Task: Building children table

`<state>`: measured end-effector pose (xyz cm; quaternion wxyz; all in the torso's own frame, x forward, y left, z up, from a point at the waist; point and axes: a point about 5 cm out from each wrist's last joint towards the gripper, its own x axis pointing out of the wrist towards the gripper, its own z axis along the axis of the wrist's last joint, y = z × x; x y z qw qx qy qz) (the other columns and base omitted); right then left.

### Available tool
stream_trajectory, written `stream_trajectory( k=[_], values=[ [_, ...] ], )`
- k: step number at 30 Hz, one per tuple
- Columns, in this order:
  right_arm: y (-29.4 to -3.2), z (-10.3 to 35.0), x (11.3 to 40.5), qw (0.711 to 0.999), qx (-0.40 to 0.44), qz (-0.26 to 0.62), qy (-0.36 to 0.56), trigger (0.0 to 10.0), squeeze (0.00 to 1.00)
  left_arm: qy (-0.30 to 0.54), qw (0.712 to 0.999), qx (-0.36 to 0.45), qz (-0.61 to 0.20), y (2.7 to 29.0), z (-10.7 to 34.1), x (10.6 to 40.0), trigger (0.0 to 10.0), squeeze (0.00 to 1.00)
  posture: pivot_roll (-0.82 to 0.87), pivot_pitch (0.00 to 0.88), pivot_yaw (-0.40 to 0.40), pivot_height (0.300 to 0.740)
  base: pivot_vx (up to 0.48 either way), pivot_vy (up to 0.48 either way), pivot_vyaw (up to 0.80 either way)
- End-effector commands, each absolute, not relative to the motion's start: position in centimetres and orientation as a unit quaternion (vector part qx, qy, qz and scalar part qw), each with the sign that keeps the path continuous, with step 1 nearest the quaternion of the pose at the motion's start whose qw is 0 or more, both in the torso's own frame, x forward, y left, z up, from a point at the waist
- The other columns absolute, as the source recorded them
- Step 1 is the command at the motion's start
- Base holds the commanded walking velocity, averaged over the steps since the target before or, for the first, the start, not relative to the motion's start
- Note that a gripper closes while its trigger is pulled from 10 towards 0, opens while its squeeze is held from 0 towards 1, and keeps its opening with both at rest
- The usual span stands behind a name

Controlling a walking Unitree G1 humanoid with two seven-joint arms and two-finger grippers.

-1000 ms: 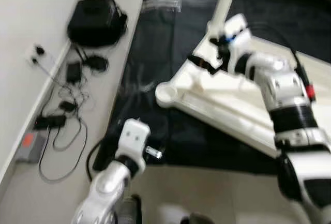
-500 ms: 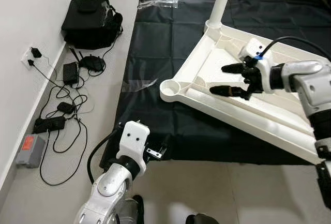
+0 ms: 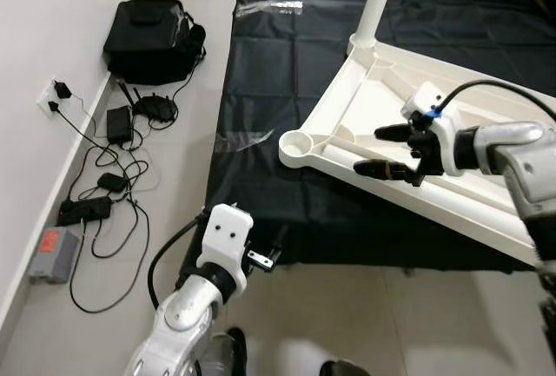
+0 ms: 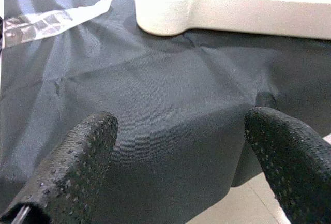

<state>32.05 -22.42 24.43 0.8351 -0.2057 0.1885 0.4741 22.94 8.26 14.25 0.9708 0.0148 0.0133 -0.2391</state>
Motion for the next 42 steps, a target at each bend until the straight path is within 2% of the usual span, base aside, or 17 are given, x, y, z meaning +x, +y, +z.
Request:
stream_trajectory(
  k=[1,6,11,20,32,34,40,42],
  values=[
    [-22.3,24.6,31.8,0.829,-0.205,0.485,0.187,10.0,0.0,0.024,0.969,0.019,-0.244,8.2,13.9,22.6,10.0,0.0,0.09,0.23,-0.056,0.74,0.0,0.0,0.0],
    [-22.4,23.8,31.9,0.835,-0.224,0.467,0.187,10.0,0.0,0.026,0.969,0.019,-0.247,8.2,13.9,22.4,10.0,0.0,0.1,0.234,-0.054,0.74,0.0,0.0,0.0],
    [-22.1,23.6,33.0,0.858,-0.228,0.422,0.181,9.8,0.0,0.026,0.968,0.019,-0.248,8.3,14.0,22.3,10.0,0.0,0.11,0.255,-0.051,0.74,0.0,0.0,0.0],
    [-21.8,23.1,32.9,0.858,-0.228,0.415,0.198,10.0,0.0,0.026,0.968,0.021,-0.248,8.4,14.2,22.1,10.0,0.0,0.11,0.276,-0.051,0.74,0.0,0.0,0.0],
    [-22.0,22.0,32.4,0.847,-0.231,0.422,0.227,10.0,0.0,0.027,0.968,0.021,-0.248,8.5,14.4,21.8,10.0,0.0,0.11,0.305,-0.049,0.74,0.0,0.0,0.0],
    [-21.8,21.3,32.0,0.83,-0.241,0.444,0.236,10.0,0.0,0.03,0.968,0.02,-0.248,8.5,14.5,21.6,10.0,0.0,0.12,0.32,-0.049,0.74,0.0,0.0,0.0],
    [-21.4,20.9,31.6,0.811,-0.252,0.467,0.246,10.0,0.0,0.033,0.968,0.021,-0.247,8.6,14.6,21.4,10.0,0.0,0.12,0.324,-0.047,0.74,0.0,0.0,0.0],
    [-21.4,20.3,31.5,0.796,-0.281,0.47,0.259,10.0,0.0,0.034,0.968,0.02,-0.247,8.6,14.6,21.4,10.0,0.0,0.12,0.324,-0.047,0.74,0.0,0.0,0.0]
  ],
)
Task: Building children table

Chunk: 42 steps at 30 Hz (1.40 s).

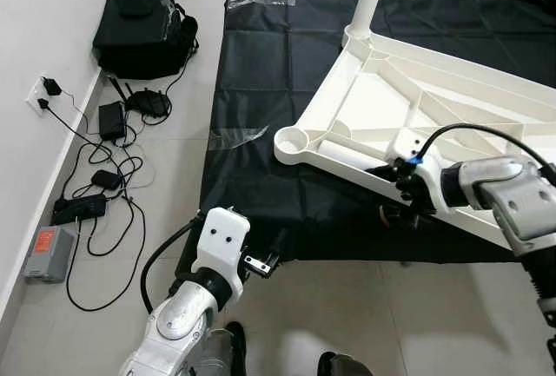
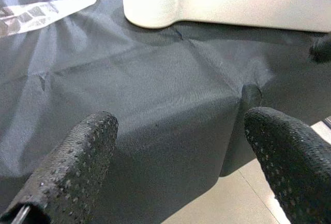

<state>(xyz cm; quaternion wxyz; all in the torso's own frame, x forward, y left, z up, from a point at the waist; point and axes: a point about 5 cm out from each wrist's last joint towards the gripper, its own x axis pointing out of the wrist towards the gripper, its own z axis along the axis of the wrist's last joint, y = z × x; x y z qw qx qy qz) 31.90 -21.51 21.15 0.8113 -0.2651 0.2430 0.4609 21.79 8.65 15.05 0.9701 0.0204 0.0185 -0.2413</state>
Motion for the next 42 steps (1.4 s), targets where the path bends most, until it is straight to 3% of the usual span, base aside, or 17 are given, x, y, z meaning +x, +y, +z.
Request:
stream_trajectory(
  k=[1,2,3,6,7,11,25,37,39,42],
  values=[
    [-21.4,20.3,31.5,0.796,-0.281,0.47,0.259,10.0,0.0,0.034,0.968,0.02,-0.247,8.6,14.6,21.4,10.0,0.0,0.12,0.324,-0.047,0.74,0.0,0.0,0.0],
    [-21.5,20.2,31.6,0.793,-0.297,0.464,0.259,10.0,0.0,0.034,0.968,0.02,-0.247,8.6,14.6,21.4,10.0,0.0,0.12,0.329,-0.051,0.74,0.0,0.0,0.0],
    [-21.5,20.2,32.0,0.796,-0.309,0.454,0.252,4.5,0.0,0.034,0.968,0.019,-0.247,8.6,14.7,21.3,10.0,0.0,0.12,0.329,-0.05,0.74,0.0,0.0,0.0],
    [-21.5,20.2,32.3,0.799,-0.318,0.447,0.247,4.5,0.0,0.034,0.968,0.019,-0.246,8.6,14.7,21.3,10.0,0.0,0.12,0.33,-0.051,0.74,0.0,0.0,0.0],
    [-21.4,20.5,32.7,0.8,-0.336,0.442,0.227,0.0,0.0,0.034,0.969,0.019,-0.246,8.6,14.7,21.3,10.0,0.0,0.12,0.33,-0.051,0.74,0.0,0.0,0.0],
    [-20.7,22.1,33.8,0.817,-0.344,0.43,0.172,0.0,0.0,0.034,0.969,0.019,-0.244,8.6,14.8,21.3,10.0,0.0,0.11,0.329,-0.058,0.74,0.0,0.0,0.0],
    [-20.3,23.2,34.0,0.812,-0.351,0.442,0.148,0.0,0.0,0.036,0.97,0.019,-0.241,8.6,14.8,21.4,10.0,0.0,0.11,0.325,-0.065,0.74,0.0,0.0,0.0],
    [-16.4,24.0,33.0,0.748,-0.381,0.543,0.012,0.0,0.0,0.036,0.97,0.02,-0.24,8.5,14.8,21.4,10.0,0.0,0.11,0.311,-0.064,0.74,0.0,0.0,0.0],
    [-14.9,24.3,32.0,0.707,-0.396,0.584,-0.047,0.0,0.0,0.037,0.97,0.02,-0.239,8.5,14.7,21.4,10.0,0.0,0.1,0.3,-0.065,0.74,0.0,0.0,0.0],
    [-14.6,24.4,31.8,0.695,-0.401,0.594,-0.062,0.0,0.0,0.037,0.97,0.02,-0.239,8.5,14.7,21.4,10.0,0.0,0.1,0.299,-0.065,0.74,0.0,0.0,0.0]
  ],
)
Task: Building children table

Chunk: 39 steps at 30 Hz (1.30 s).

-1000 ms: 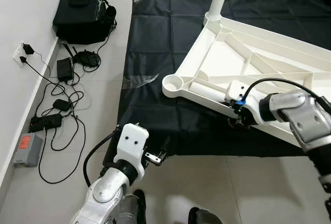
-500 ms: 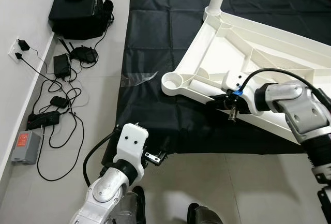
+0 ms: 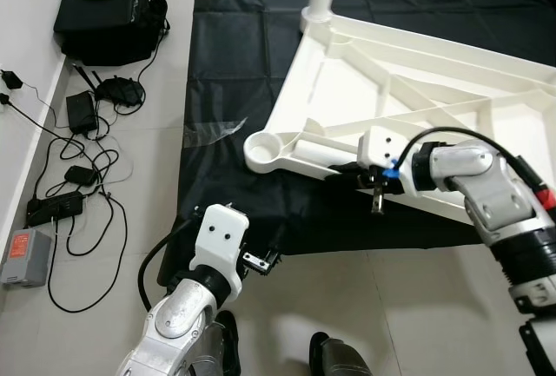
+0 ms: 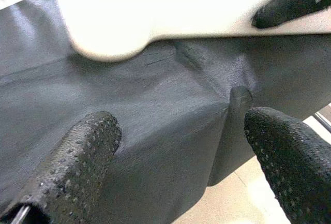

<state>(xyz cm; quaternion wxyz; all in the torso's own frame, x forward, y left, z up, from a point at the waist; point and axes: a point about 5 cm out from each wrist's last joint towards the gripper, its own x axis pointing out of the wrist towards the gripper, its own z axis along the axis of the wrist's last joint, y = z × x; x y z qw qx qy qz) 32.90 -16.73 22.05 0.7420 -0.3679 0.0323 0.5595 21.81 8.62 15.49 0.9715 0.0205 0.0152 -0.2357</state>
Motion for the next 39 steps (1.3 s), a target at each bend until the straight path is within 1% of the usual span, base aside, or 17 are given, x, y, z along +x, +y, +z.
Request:
stream_trajectory(
  k=[1,5,15,17,18,19,21,23,24,25,26,27,28,29,34,36,39],
  values=[
    [-14.4,24.6,31.7,0.687,-0.41,0.595,-0.078,0.0,0.0,0.037,0.97,0.02,-0.239,8.5,14.6,21.4,10.0,0.0,0.1,0.296,-0.064,0.74,0.0,0.0,0.0],
    [-13.6,25.7,32.2,0.672,-0.438,0.585,-0.119,0.0,0.0,0.038,0.97,0.02,-0.241,8.4,14.6,21.5,10.0,0.0,0.1,0.29,-0.062,0.74,0.0,0.0,0.0],
    [-13.6,25.7,32.2,0.672,-0.438,0.585,-0.119,0.0,0.0,0.038,0.97,0.02,-0.241,8.4,14.6,21.5,10.0,0.0,0.1,0.29,-0.062,0.74,0.0,0.0,0.0],
    [-13.4,25.8,32.4,0.666,-0.446,0.585,-0.126,0.0,0.0,0.038,0.969,0.02,-0.241,8.4,14.6,21.5,10.0,0.0,0.1,0.288,-0.063,0.74,0.0,0.0,0.0],
    [-12.9,26.2,33.6,0.656,-0.472,0.572,-0.138,0.0,0.0,0.037,0.97,0.021,-0.24,8.4,14.6,21.5,10.0,0.0,0.11,0.298,-0.079,0.74,0.0,0.0,0.0],
    [-12.9,26.2,33.6,0.656,-0.472,0.572,-0.138,0.0,0.0,0.037,0.97,0.021,-0.24,8.4,14.6,21.5,10.0,0.0,0.11,0.298,-0.079,0.74,0.0,0.0,0.0],
    [-12.1,26.2,35.2,0.639,-0.517,0.55,-0.147,0.0,0.0,0.034,0.97,0.022,-0.238,8.4,14.8,21.6,10.0,0.0,0.11,0.301,-0.082,0.74,0.0,0.0,0.0],
    [-12.1,26.2,35.2,0.639,-0.517,0.55,-0.147,0.0,0.0,0.034,0.97,0.022,-0.238,8.4,14.8,21.6,10.0,0.0,0.11,0.301,-0.082,0.74,0.0,0.0,0.0],
    [-11.9,26.0,35.5,0.631,-0.532,0.544,-0.151,0.0,0.0,0.034,0.971,0.022,-0.237,8.4,14.8,21.6,10.0,0.0,0.11,0.301,-0.082,0.74,0.0,0.0,0.0],
    [-11.8,25.9,35.7,0.632,-0.536,0.538,-0.154,3.5,0.0,0.034,0.971,0.021,-0.236,8.4,14.8,21.6,10.0,0.0,0.11,0.303,-0.084,0.74,0.0,0.0,0.0],
    [-11.8,25.9,35.7,0.632,-0.536,0.538,-0.154,3.5,0.0,0.034,0.971,0.021,-0.236,8.4,14.8,21.6,10.0,0.0,0.11,0.303,-0.084,0.74,0.0,0.0,0.0],
    [-11.7,25.7,35.7,0.633,-0.535,0.538,-0.154,10.0,0.0,0.034,0.971,0.02,-0.236,8.4,14.9,21.6,10.0,0.0,0.11,0.306,-0.086,0.74,0.0,0.0,0.0],
    [-11.7,25.7,35.8,0.637,-0.532,0.535,-0.157,10.0,0.54,0.033,0.971,0.02,-0.235,8.4,14.9,21.6,10.0,0.0,0.11,0.308,-0.086,0.74,0.0,0.0,0.0],
    [-11.7,25.6,35.8,0.639,-0.529,0.536,-0.155,10.0,1.0,0.033,0.971,0.019,-0.235,8.4,14.9,21.6,10.0,0.0,0.11,0.308,-0.086,0.74,0.0,0.0,0.0],
    [-11.8,26.0,36.0,0.645,-0.53,0.524,-0.168,10.0,1.0,0.033,0.971,0.019,-0.235,8.4,14.8,21.6,10.0,0.0,0.1,0.31,-0.084,0.74,0.0,0.0,0.0],
    [-11.8,26.6,36.1,0.653,-0.524,0.515,-0.183,10.0,1.0,0.033,0.971,0.019,-0.235,8.3,14.8,21.6,10.0,0.0,0.1,0.31,-0.085,0.74,0.0,0.0,0.0],
    [-11.8,26.7,36.3,0.653,-0.524,0.511,-0.192,10.0,1.0,0.033,0.971,0.019,-0.235,8.3,14.8,21.6,10.0,0.0,0.1,0.31,-0.085,0.74,0.0,0.0,0.0]
  ],
)
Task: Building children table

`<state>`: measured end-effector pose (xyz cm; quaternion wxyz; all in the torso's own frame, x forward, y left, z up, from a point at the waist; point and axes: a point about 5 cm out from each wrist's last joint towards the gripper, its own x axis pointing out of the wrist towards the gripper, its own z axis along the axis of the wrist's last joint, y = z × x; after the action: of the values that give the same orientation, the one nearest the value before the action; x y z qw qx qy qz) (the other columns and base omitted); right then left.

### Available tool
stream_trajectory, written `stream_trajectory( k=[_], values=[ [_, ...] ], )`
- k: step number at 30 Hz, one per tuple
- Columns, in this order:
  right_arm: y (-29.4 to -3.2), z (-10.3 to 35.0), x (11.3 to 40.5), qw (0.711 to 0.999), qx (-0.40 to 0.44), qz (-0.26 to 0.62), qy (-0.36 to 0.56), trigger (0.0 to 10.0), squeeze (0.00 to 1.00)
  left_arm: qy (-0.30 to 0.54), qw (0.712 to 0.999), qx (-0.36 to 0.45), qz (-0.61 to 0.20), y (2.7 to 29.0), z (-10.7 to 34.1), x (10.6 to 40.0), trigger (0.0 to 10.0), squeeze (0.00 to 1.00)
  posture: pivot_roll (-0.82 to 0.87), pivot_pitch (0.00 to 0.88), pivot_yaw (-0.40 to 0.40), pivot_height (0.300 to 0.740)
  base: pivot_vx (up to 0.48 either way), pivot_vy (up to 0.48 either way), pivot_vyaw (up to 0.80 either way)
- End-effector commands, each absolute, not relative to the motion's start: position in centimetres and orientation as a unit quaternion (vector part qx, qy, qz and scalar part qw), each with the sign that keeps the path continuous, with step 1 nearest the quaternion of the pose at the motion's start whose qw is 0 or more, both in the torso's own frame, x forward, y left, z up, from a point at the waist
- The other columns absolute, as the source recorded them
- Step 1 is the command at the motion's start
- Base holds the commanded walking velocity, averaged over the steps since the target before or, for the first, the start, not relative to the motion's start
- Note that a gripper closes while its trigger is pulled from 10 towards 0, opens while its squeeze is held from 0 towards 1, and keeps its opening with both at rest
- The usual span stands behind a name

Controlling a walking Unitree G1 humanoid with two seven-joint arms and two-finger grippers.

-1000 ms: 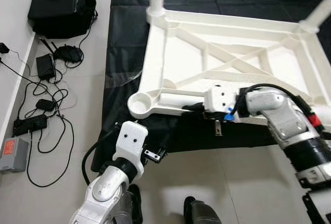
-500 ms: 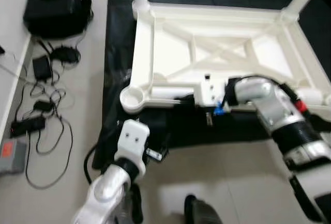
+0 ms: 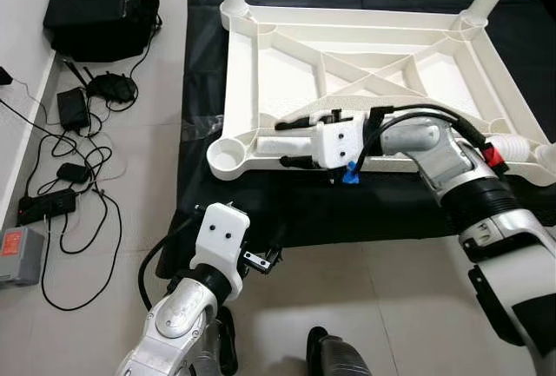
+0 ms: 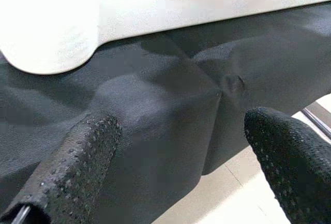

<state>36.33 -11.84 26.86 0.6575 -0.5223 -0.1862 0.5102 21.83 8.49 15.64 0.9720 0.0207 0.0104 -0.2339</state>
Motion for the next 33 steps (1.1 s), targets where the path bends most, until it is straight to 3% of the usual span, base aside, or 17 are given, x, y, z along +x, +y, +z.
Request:
stream_trajectory(
  k=[1,2,8,11,13,14,16,18,20,24,26,28,33],
  values=[
    [-11.8,26.7,36.3,0.653,-0.524,0.511,-0.192,10.0,1.0,0.033,0.971,0.019,-0.235,8.3,14.8,21.6,10.0,0.0,0.1,0.31,-0.085,0.74,0.0,0.0,0.0],
    [-12.0,27.1,36.4,0.657,-0.516,0.515,-0.193,10.0,0.0,0.033,0.971,0.019,-0.234,8.3,14.8,21.7,10.0,0.0,0.11,0.31,-0.086,0.74,0.0,0.0,0.0],
    [-12.9,30.7,36.4,0.722,-0.37,0.548,-0.201,10.0,0.0,0.033,0.972,0.017,-0.232,8.3,14.8,21.8,10.0,0.0,0.1,0.308,-0.086,0.74,0.0,0.0,0.0],
    [-13.0,31.1,36.5,0.732,-0.354,0.544,-0.206,10.0,0.0,0.034,0.972,0.017,-0.232,8.3,14.8,21.8,10.0,0.0,0.1,0.308,-0.086,0.74,0.0,0.0,0.0],
    [-14.3,32.4,38.1,0.799,-0.336,0.462,-0.185,10.0,0.0,0.033,0.972,0.017,-0.232,8.2,14.7,21.9,10.0,0.0,0.1,0.301,-0.089,0.74,0.0,0.0,0.0],
    [-15.6,32.1,39.1,0.834,-0.337,0.417,-0.133,10.0,0.0,0.032,0.972,0.017,-0.232,8.2,14.8,22.0,10.0,0.0,0.09,0.299,-0.092,0.74,0.0,0.0,0.0],
    [-17.6,31.4,40.0,0.883,-0.297,0.355,-0.08,10.0,0.0,0.03,0.972,0.016,-0.231,8.2,14.8,22.0,10.0,0.0,0.09,0.291,-0.095,0.74,0.0,0.0,0.0],
    [-17.6,31.4,40.0,0.883,-0.297,0.355,-0.08,10.0,0.0,0.03,0.972,0.016,-0.231,8.2,14.8,22.0,10.0,0.0,0.09,0.291,-0.095,0.74,0.0,0.0,0.0],
    [-17.9,30.9,39.9,0.914,-0.199,0.342,-0.088,10.0,0.0,0.027,0.972,0.018,-0.231,8.1,14.8,22.0,10.0,0.0,0.09,0.283,-0.098,0.74,0.0,0.0,0.0],
    [-17.9,30.5,39.0,0.933,-0.117,0.305,-0.15,10.0,0.0,0.025,0.972,0.022,-0.231,8.1,14.8,22.1,10.0,0.0,0.09,0.271,-0.097,0.74,0.0,0.0,0.0],
    [-18.0,29.7,37.8,0.948,-0.038,0.258,-0.185,10.0,0.0,0.026,0.973,0.028,-0.228,8.2,14.6,22.3,10.0,0.0,0.09,0.257,-0.096,0.74,0.0,0.0,0.0],
    [-18.0,29.7,37.8,0.948,-0.038,0.258,-0.185,10.0,0.0,0.026,0.973,0.028,-0.228,8.2,14.6,22.3,10.0,0.0,0.09,0.257,-0.096,0.74,0.0,0.0,0.0],
    [-16.4,26.8,34.6,0.955,0.031,0.211,-0.204,10.0,0.0,0.024,0.973,0.03,-0.226,8.4,14.4,22.6,10.0,0.0,0.1,0.234,-0.087,0.74,0.0,0.0,0.0]
  ],
)
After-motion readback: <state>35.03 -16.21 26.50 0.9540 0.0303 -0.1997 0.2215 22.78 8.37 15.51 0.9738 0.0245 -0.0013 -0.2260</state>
